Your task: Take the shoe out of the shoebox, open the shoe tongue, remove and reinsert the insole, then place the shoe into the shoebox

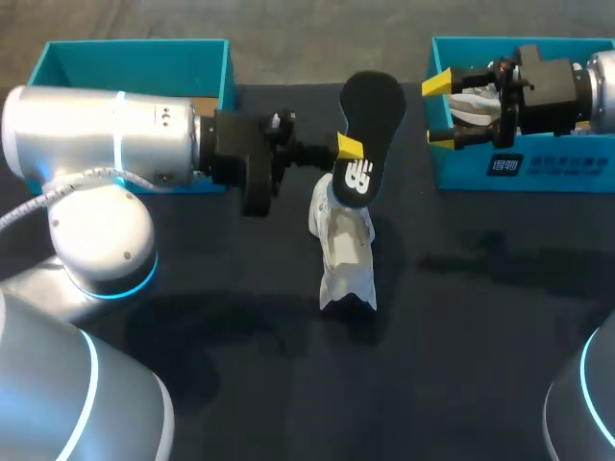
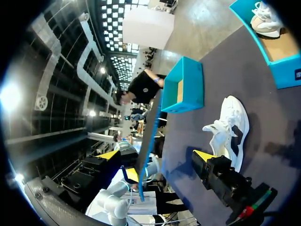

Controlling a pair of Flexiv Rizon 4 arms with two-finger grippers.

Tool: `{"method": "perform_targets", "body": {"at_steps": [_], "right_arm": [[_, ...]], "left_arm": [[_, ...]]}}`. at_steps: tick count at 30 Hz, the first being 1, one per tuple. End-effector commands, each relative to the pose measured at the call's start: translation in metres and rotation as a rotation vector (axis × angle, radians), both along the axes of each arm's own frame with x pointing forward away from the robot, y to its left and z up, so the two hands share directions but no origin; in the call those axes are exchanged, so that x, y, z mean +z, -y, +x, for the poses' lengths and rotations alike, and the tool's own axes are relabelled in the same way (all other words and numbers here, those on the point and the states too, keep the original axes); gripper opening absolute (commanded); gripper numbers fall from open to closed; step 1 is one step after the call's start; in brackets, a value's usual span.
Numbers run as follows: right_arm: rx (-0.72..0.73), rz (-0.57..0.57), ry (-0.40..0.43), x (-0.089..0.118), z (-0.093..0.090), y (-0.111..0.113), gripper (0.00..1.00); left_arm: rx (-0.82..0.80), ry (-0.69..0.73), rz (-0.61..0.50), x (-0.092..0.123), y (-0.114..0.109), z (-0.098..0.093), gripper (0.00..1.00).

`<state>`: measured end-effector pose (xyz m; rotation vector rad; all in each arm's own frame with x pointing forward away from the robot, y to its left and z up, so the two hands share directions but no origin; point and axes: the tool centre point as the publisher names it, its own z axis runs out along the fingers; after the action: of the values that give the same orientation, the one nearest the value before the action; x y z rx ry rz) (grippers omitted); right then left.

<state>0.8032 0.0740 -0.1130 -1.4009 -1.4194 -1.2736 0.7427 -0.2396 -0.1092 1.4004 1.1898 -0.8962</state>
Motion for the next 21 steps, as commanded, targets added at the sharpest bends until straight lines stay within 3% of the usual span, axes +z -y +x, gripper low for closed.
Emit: {"method": "perform_targets", "body": {"at_steps": [1, 7, 11, 13, 14, 21], "right_arm": [[0.002, 0.007, -0.001, 0.001, -0.001, -0.009, 1.0], [0.023, 0.013, -0.004, 0.001, -0.001, -0.016, 1.0], [0.033, 0.019, -0.012, 0.0, -0.002, -0.019, 0.76], [0.039, 0.023, -0.018, -0.001, -0.001, -0.021, 0.53], [0.044, 0.025, -0.02, -0.001, -0.001, -0.022, 0.48], [0.06, 0.038, -0.032, -0.005, -0.002, -0.026, 0.42]], "left_arm": [[0.015, 0.005, -0.009, -0.006, 0.009, -0.004, 0.0], [0.02, 0.007, -0.018, -0.009, 0.02, -0.001, 0.0], [0.03, 0.013, -0.026, -0.011, 0.024, 0.002, 0.0], [0.034, 0.019, -0.033, -0.011, 0.027, 0.003, 0.0], [0.035, 0.02, -0.033, -0.011, 0.028, 0.003, 0.0], [0.043, 0.021, -0.036, -0.014, 0.033, 0.006, 0.0]]}}
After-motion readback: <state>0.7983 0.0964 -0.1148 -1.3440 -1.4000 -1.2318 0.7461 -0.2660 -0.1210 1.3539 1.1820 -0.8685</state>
